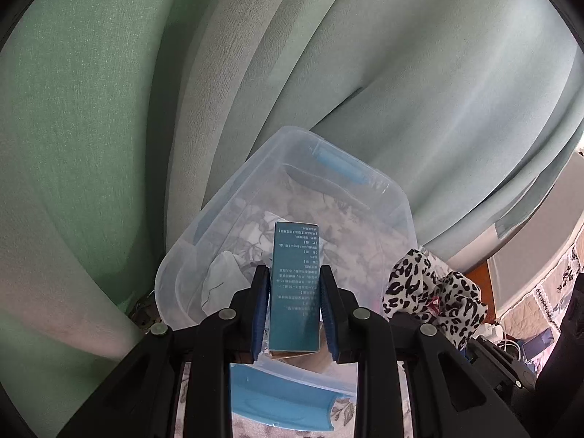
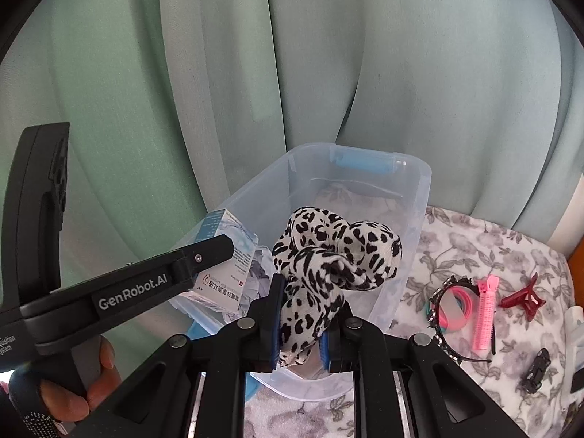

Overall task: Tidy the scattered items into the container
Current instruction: 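Lift and carry the medicine box and scrunchie over the clear box with both tools, then open both tools to drop the medicine box and scrunchie into the box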

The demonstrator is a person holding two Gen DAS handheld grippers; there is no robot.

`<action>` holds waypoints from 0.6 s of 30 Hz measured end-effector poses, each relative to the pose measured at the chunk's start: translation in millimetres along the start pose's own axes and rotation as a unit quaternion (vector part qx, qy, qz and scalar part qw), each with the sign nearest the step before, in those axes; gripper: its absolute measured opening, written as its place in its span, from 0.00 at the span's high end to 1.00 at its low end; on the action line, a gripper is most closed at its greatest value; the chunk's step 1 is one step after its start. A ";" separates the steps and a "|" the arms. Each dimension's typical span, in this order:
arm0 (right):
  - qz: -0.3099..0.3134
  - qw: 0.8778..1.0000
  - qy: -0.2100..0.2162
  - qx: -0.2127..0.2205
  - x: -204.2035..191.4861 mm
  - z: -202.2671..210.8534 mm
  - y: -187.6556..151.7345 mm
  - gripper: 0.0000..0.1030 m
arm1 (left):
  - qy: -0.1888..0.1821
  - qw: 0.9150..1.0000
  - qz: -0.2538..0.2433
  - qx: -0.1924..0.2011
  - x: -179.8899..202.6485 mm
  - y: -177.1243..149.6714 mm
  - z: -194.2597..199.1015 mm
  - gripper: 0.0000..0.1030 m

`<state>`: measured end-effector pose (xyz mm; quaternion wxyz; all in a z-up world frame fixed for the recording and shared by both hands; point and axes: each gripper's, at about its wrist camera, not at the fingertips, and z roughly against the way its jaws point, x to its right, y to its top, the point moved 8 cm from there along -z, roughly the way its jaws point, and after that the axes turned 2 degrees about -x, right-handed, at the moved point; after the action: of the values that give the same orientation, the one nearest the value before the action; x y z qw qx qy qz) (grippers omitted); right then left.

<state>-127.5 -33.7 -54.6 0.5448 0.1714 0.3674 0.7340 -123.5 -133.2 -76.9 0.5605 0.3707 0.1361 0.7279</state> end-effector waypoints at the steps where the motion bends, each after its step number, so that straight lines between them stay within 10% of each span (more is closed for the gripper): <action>1: -0.002 1.000 0.003 -0.004 -0.2 -2.7 -1.9 0.82 | 0.000 1.000 0.001 -0.001 -0.6 -0.1 -2.3 0.73; 18: -0.017 0.999 0.014 -0.049 3.1 -19.0 -19.3 0.79 | 0.007 1.000 0.004 -0.019 -1.1 -2.1 -16.0 0.73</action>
<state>-127.9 -34.9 -81.8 0.5600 0.1280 0.3408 0.7442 -133.0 -130.0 -89.7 0.5637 0.3552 0.1249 0.7352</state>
